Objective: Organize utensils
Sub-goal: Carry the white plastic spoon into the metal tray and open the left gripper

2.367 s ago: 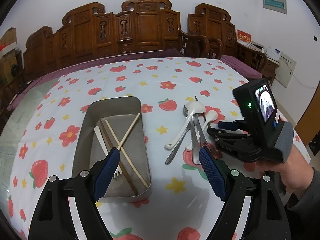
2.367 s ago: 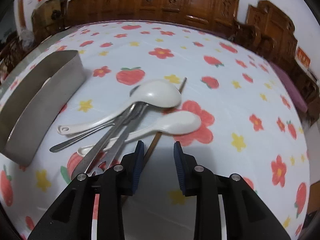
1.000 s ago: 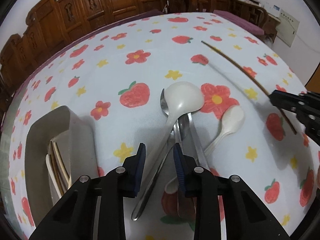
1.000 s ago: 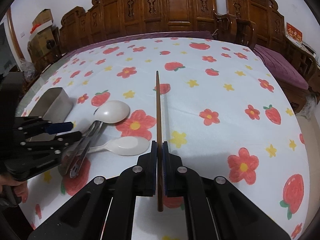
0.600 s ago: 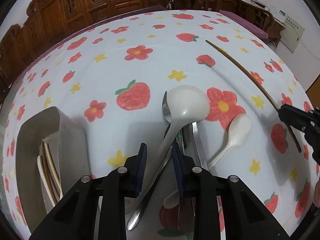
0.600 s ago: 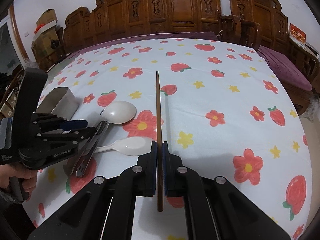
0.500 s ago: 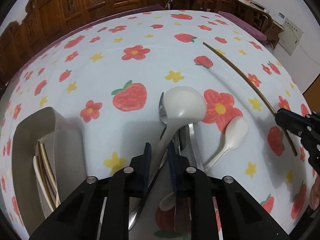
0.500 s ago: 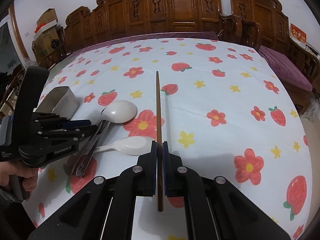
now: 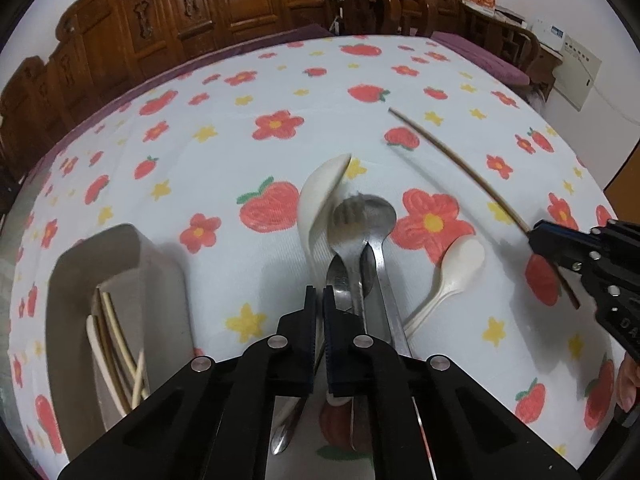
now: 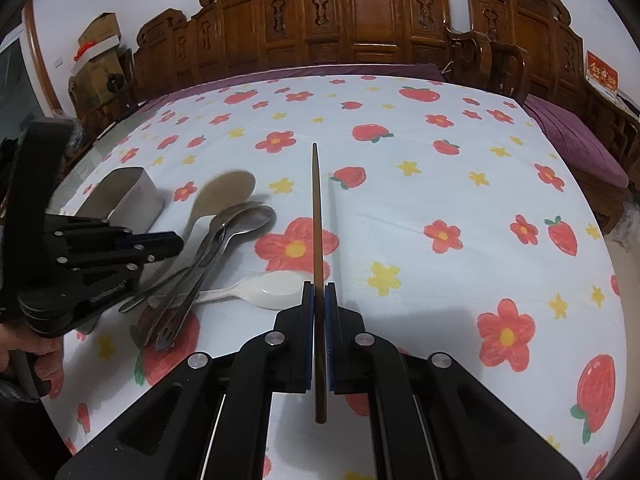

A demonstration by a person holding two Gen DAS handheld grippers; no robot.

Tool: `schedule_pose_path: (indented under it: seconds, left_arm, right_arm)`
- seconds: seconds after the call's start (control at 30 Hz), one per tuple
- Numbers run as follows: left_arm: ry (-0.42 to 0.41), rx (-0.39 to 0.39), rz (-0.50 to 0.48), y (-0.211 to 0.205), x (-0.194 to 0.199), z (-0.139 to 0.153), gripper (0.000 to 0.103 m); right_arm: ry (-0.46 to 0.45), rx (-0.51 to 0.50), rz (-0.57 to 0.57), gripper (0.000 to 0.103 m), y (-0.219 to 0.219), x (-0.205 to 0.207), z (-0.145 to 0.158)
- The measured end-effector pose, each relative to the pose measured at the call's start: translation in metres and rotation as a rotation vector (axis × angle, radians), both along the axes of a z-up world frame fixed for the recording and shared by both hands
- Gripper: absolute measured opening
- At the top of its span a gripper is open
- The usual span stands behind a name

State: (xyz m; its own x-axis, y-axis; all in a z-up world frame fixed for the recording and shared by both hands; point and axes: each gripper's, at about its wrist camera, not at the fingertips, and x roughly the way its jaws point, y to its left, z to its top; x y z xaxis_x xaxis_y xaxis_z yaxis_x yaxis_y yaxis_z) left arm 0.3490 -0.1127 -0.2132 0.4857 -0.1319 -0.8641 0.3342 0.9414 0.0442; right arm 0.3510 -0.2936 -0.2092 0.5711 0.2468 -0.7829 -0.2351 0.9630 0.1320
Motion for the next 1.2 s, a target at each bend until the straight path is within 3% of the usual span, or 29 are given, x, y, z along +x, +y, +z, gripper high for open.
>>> schedule_pose_path:
  seconds: [0.57, 1.0, 1.2]
  left_arm:
    - [-0.107, -0.046, -0.004, 0.012, -0.045, 0.055, 0.001]
    - [-0.170, -0.057, 0.041, 0.051, -0.076, 0.096, 0.001]
    - [-0.183, -0.059, 0.079, 0.077, -0.080, 0.097, 0.001]
  right_arm:
    - [-0.024, 0.003, 0.037, 0.006, 0.017, -0.022, 0.010]
    - [-0.065, 0.012, 0.097, 0.006, 0.050, -0.049, 0.031]
    - [-0.077, 0.017, 0.128, 0.006, 0.069, -0.055, 0.041]
